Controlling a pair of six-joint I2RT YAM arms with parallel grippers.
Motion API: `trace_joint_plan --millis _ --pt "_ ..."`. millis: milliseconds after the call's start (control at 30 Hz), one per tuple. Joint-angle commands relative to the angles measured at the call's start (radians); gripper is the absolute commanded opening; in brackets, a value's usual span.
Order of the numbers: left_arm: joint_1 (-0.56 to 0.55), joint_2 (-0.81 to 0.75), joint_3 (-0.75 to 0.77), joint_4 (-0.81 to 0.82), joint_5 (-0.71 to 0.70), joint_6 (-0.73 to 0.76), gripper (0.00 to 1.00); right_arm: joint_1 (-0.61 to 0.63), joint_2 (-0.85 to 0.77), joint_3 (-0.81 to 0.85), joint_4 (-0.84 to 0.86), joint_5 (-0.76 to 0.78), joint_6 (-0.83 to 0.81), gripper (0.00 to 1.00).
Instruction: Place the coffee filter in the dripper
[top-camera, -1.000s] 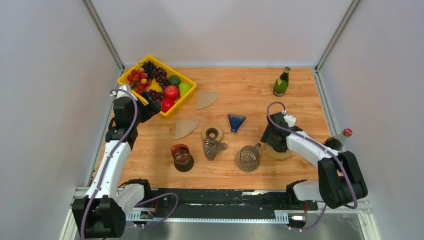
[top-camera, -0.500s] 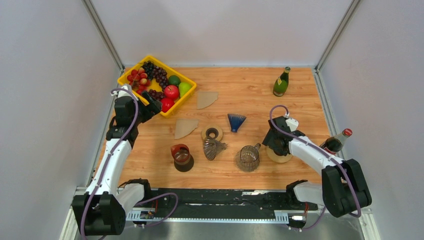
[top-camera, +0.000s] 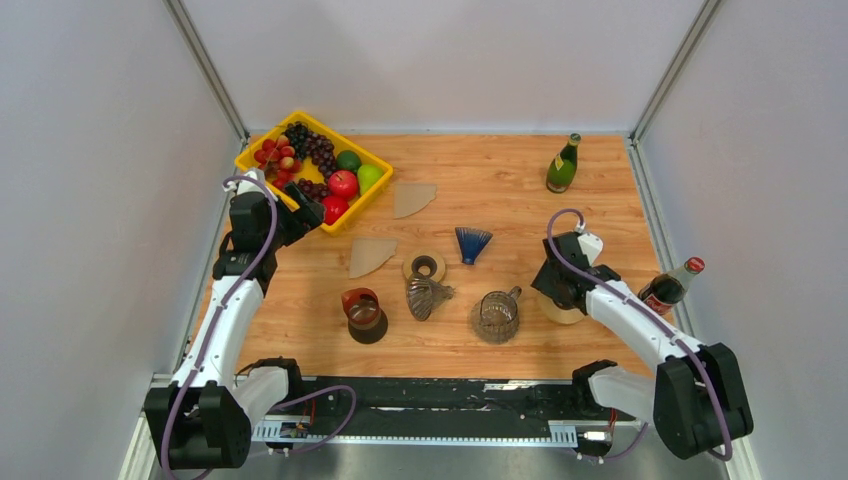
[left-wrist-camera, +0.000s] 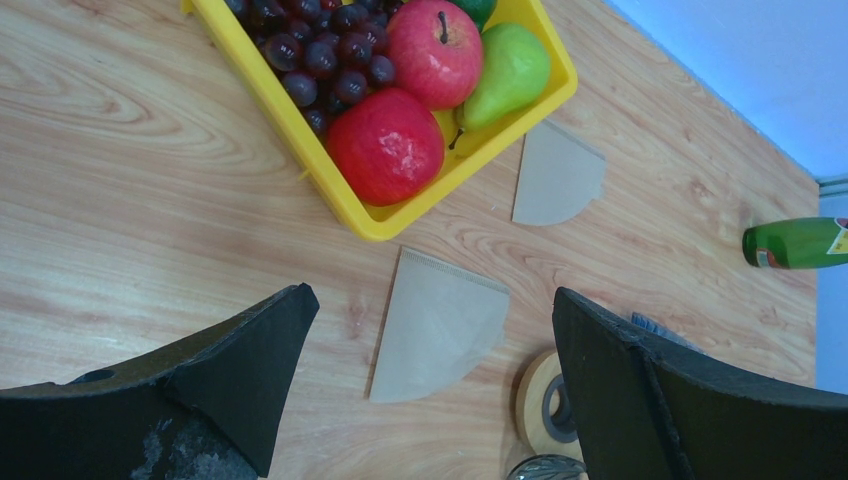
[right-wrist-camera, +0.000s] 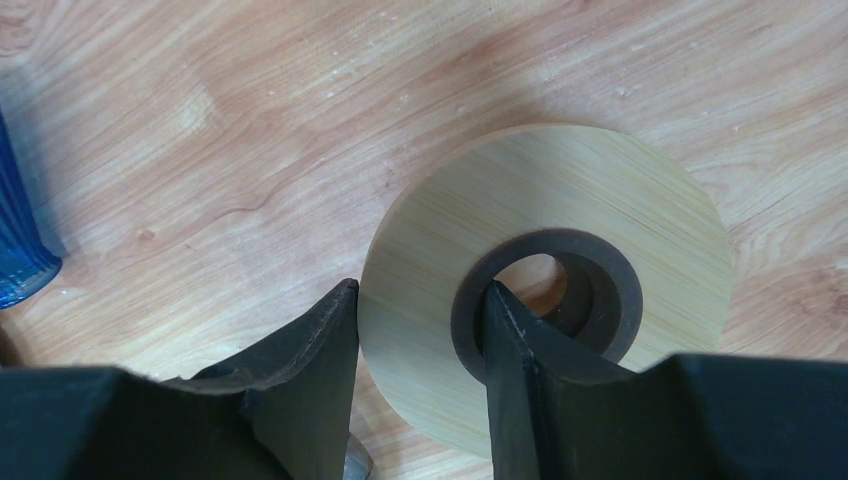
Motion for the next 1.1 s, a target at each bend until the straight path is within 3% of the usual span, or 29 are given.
trace_joint_plan --millis 0,333,500,733,1067 --pt "0.001 -0.012 0.041 0.007 0.008 0.009 1.0 0.004 -0.067 0.009 0.011 -0.002 -0.032 0.23" --pt "0.001 -0.011 0.041 0.006 0.013 0.007 1.0 0.056 -0.141 0.183 -0.13 -0.035 -0.119 0.14" --pt "0.001 0.003 0.042 0.009 0.019 0.004 1.0 0.223 -0.117 0.333 -0.206 -0.138 -0.216 0.13" --pt "0.0 0.017 0.046 0.008 0.033 0.004 1.0 0.423 -0.053 0.443 -0.245 -0.413 -0.342 0.14" --pt "0.002 0.002 0.044 0.001 0.027 0.004 1.0 0.539 0.054 0.492 -0.342 -0.344 -0.362 0.14"
